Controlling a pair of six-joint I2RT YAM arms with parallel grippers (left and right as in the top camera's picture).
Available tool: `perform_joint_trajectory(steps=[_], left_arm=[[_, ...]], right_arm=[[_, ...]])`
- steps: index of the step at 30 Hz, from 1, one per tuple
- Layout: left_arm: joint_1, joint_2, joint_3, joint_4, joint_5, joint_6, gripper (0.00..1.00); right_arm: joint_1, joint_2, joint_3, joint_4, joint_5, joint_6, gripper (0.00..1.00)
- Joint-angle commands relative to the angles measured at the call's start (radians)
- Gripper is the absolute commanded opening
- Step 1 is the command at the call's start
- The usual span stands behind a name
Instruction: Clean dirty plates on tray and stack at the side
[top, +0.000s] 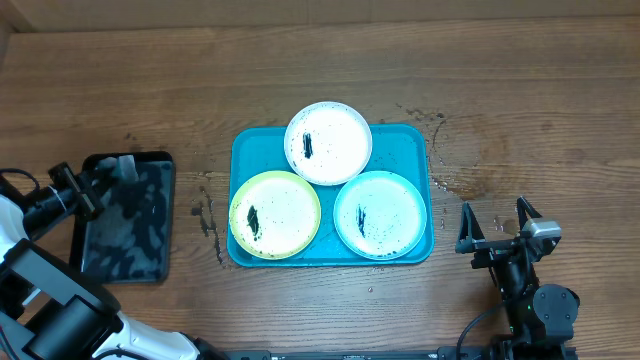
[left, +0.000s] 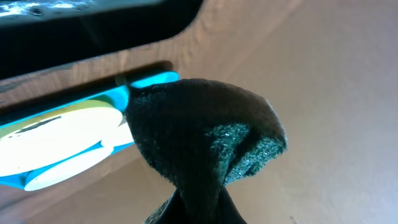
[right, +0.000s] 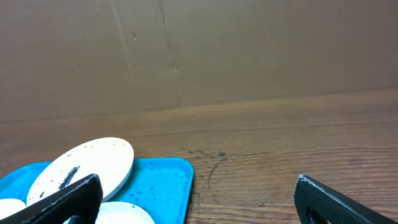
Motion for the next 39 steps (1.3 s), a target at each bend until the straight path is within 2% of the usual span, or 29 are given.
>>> perform_joint_trajectory(steps=[1,2,4,6,7,13,17,22,28,33,39], left_arm=[[0.000,-0.004,0.039,0.000,0.131,0.052,0.04],[0.000,-0.004,0.039,0.002,0.119,0.052,0.04],[0.000,-0.003,0.039,0.014,-0.046,0.060,0.04],[-0.013,0.002,0.016,0.017,-0.287,0.060,0.04],[-0.021,0.007,-0.002,0.030,-0.314,0.075,0.04],[-0.029,0.053,-0.046,0.033,-0.268,0.274,0.04],[-0.029,0.037,0.024,-0.042,-0.237,0.382,0.04],[-0.031,0.035,0.183,-0.180,-0.237,0.411,0.04],[-0.047,0.058,0.120,-0.097,-0.427,0.386,0.04],[-0.063,0.137,0.012,-0.064,-0.368,0.415,0.04],[-0.053,0.127,0.116,-0.187,-0.315,0.486,0.04]], right_arm=[[0.005,-0.007,-0.010,0.004,0.010,-0.004,1.00],[0.005,-0.007,-0.010,0.004,0.010,-0.004,1.00],[0.005,-0.007,-0.010,0.004,0.010,-0.004,1.00],[0.005,-0.007,-0.010,0.004,0.010,-0.004,1.00],[0.005,-0.007,-0.010,0.004,0.010,-0.004,1.00],[0.005,-0.007,-0.010,0.004,0.010,-0.004,1.00],[0.005,-0.007,-0.010,0.004,0.010,-0.003,1.00],[0.005,-0.007,-0.010,0.004,0.010,-0.004,1.00],[0.005,-0.007,-0.010,0.004,0.010,-0.004,1.00],[0.005,-0.007,-0.010,0.004,0.010,-0.003,1.00],[0.005,-0.007,-0.010,0.004,0.010,-0.003,1.00]])
